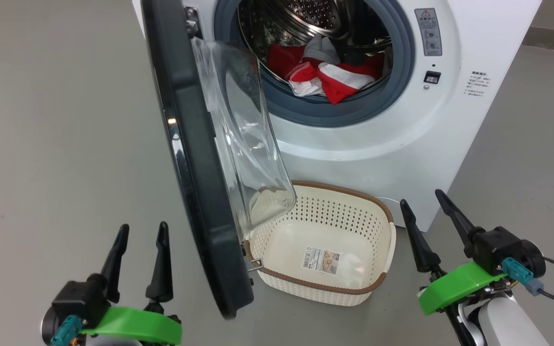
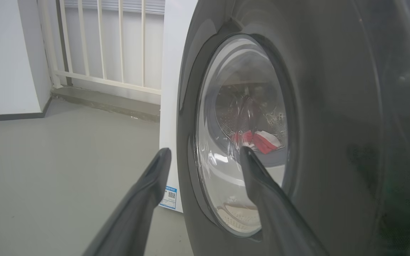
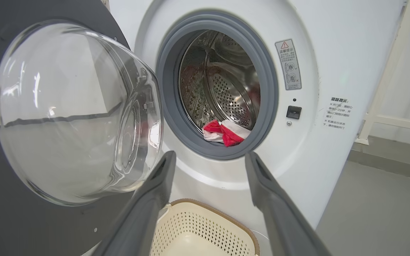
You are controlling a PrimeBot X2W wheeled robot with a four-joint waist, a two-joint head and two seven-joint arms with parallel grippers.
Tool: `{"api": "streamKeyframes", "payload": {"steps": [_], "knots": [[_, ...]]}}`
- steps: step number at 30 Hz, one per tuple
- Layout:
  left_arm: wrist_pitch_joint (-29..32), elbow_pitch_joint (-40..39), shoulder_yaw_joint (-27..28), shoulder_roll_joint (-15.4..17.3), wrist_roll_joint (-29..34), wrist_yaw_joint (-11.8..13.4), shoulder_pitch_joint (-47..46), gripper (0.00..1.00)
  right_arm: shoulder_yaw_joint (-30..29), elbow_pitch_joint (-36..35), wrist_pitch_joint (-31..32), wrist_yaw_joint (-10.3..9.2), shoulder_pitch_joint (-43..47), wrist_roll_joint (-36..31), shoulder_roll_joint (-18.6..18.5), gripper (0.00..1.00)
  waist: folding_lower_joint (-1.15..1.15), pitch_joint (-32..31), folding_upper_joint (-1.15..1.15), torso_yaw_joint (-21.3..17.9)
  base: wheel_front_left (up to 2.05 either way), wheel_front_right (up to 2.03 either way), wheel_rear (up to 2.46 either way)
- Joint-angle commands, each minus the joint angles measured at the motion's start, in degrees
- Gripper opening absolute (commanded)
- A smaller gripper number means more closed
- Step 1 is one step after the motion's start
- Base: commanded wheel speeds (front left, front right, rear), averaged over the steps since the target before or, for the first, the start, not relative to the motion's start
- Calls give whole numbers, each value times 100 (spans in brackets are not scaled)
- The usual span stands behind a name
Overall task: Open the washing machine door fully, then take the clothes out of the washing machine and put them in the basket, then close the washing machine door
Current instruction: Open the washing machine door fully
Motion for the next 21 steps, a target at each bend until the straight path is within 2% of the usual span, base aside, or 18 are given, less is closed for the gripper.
{"api": "streamKeyframes", "payload": {"steps": [1, 21], "knots": [[-29, -169, 202, 99, 37, 35, -28, 100, 74, -179, -37, 37, -24, -16, 21, 100, 0, -3, 0, -9, 0, 0, 0], [-29, 33, 110, 99, 44, 33, 31, 100, 99, -176, -37, 37, 214, 79, 39, 100, 0, -145, 0, -35, 0, 0, 0]]}}
